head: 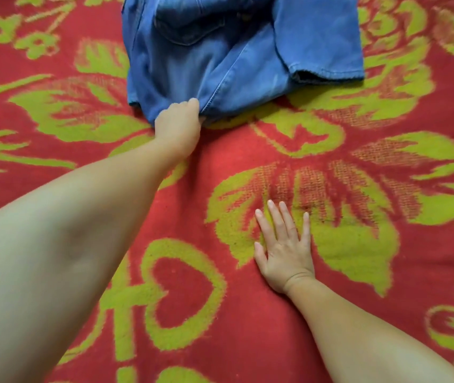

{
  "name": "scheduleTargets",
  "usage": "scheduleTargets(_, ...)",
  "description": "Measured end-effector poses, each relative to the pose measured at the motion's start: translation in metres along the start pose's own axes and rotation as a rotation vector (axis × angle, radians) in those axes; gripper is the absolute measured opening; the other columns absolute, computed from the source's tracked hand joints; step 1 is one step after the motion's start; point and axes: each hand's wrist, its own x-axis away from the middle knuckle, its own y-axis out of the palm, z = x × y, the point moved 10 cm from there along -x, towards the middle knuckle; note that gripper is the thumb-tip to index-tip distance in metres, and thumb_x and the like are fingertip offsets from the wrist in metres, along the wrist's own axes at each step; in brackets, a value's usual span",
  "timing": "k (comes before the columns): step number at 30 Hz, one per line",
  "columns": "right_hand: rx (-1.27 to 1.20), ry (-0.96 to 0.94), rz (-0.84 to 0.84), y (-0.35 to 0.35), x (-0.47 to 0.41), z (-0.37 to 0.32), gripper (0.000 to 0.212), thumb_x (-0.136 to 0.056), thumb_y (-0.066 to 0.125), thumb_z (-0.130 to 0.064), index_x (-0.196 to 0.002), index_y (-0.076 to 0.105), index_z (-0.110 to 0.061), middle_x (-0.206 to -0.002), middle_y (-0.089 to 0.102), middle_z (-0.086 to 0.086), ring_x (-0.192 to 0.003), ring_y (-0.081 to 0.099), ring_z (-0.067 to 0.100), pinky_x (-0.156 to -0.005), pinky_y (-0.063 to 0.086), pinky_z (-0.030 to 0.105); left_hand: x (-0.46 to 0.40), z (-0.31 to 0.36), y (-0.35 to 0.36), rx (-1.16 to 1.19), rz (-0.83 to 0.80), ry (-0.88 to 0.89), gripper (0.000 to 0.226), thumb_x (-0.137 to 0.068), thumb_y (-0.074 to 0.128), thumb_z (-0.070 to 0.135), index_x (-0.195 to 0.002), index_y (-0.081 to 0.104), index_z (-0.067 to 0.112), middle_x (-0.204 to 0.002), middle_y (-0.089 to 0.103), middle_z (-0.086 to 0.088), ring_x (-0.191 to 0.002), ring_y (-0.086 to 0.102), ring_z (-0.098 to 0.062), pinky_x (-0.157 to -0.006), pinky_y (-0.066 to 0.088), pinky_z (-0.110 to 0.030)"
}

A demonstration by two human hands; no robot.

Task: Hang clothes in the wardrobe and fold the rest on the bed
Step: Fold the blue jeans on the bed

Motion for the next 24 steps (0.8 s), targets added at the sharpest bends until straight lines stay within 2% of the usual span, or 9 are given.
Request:
scheduleTargets(4, -0.016, 0.006, 0.0, 0.001, 0.0, 0.002, 0.064, -0.087, 0.031, -0.043, -0.146, 0.035, -0.021, -0.155, 0.029, 0.007, -0.143, 0.016, 0.022, -0.112, 0.003, 0.057, 0.032, 0.011, -0.002, 0.057, 0.03, 0.029, 0.038, -0.098, 0.041, 0.042, -0.102, 0.051, 0.005, -0.105, 0.065, -0.022, -0.098, 0.059, -0.041, -0.065, 0.029, -0.039)
scheduleTargets(8, -0.06, 0.024, -0.003, 0.0, -0.001, 0.002, 0.064, -0.087, 0.027, -0.045, -0.147, 0.036, -0.023, -0.157, 0.027, 0.005, -0.146, 0.019, 0.021, -0.115, 0.0, 0.055, 0.087, 0.017, 0.016, 0.045, -0.092, -0.006, 0.042, -0.096, 0.041, 0.05, -0.101, 0.055, 0.011, -0.104, 0.066, -0.014, -0.1, 0.06, -0.035, -0.066, 0.032, -0.035)
scheduleTargets(10, -0.079, 0.032, -0.025, 0.0, -0.002, 0.004, 0.065, -0.089, 0.023, -0.046, -0.15, 0.028, -0.025, -0.16, 0.018, 0.002, -0.148, 0.011, 0.019, -0.115, -0.008, 0.053, 0.124, 0.011, 0.028, 0.035, -0.174, -0.04, 0.043, -0.094, 0.042, 0.054, -0.101, 0.056, 0.014, -0.106, 0.066, -0.01, -0.102, 0.06, -0.033, -0.068, 0.035, -0.035)
scheduleTargets(12, -0.074, 0.038, -0.061, 0.001, -0.003, 0.006, 0.061, -0.095, 0.029, -0.045, -0.152, 0.022, -0.025, -0.161, 0.013, 0.0, -0.148, 0.005, 0.016, -0.115, -0.012, 0.049, 0.168, -0.002, 0.041, 0.039, -0.258, -0.086, 0.043, -0.092, 0.042, 0.057, -0.099, 0.057, 0.017, -0.105, 0.066, -0.007, -0.101, 0.061, -0.031, -0.07, 0.038, -0.034)
scheduleTargets(14, -0.082, 0.078, -0.099, 0.0, 0.006, 0.007, 0.059, -0.097, 0.038, -0.038, -0.151, 0.024, -0.019, -0.16, 0.017, 0.002, -0.148, 0.009, 0.016, -0.117, -0.004, 0.047, 0.216, -0.016, 0.049, 0.03, -0.312, -0.119, 0.044, -0.09, 0.042, 0.059, -0.099, 0.059, 0.02, -0.104, 0.067, -0.004, -0.099, 0.062, -0.029, -0.07, 0.04, -0.033)
scheduleTargets(17, -0.212, 0.146, -0.197, -0.005, 0.049, 0.003, 0.052, -0.092, 0.047, -0.021, -0.143, 0.039, -0.011, -0.153, 0.032, 0.01, -0.141, 0.028, 0.023, -0.116, 0.016, 0.042, 0.285, -0.026, 0.042, 0.086, -0.347, -0.152, 0.039, -0.089, 0.043, 0.057, -0.087, 0.059, 0.022, -0.098, 0.069, -0.003, -0.096, 0.063, -0.029, -0.067, 0.039, -0.032)
scheduleTargets(20, -0.488, 0.228, -0.379, -0.02, 0.099, -0.006, 0.032, -0.094, 0.045, -0.013, -0.121, 0.062, -0.008, -0.13, 0.059, 0.013, -0.12, 0.055, 0.029, -0.101, 0.042, 0.035, 0.338, -0.01, 0.012, 0.322, -0.37, -0.189, 0.035, -0.089, 0.046, 0.049, -0.067, 0.045, 0.021, -0.083, 0.065, -0.002, -0.091, 0.062, -0.03, -0.064, 0.039, -0.032)
scheduleTargets(22, -0.78, 0.356, -0.537, -0.043, 0.129, -0.022, 0.028, -0.099, 0.041, -0.018, -0.109, 0.062, -0.003, -0.109, 0.069, 0.017, -0.098, 0.067, 0.032, -0.081, 0.053, 0.035, 0.359, 0.006, -0.03, 0.482, -0.307, -0.19, 0.035, -0.087, 0.05, 0.044, -0.063, 0.041, 0.021, -0.076, 0.061, -0.003, -0.086, 0.062, -0.03, -0.062, 0.036, -0.032)
scheduleTargets(24, -1.15, 0.509, -0.728, -0.074, 0.155, -0.054, 0.037, -0.102, 0.033, -0.039, -0.107, 0.056, -0.011, -0.103, 0.07, 0.014, -0.09, 0.069, 0.027, -0.072, 0.052, 0.033, 0.371, 0.019, -0.085, 0.58, -0.197, -0.152, 0.028, -0.087, 0.055, 0.04, -0.069, 0.049, 0.019, -0.077, 0.064, -0.005, -0.084, 0.062, -0.029, -0.061, 0.037, -0.033)
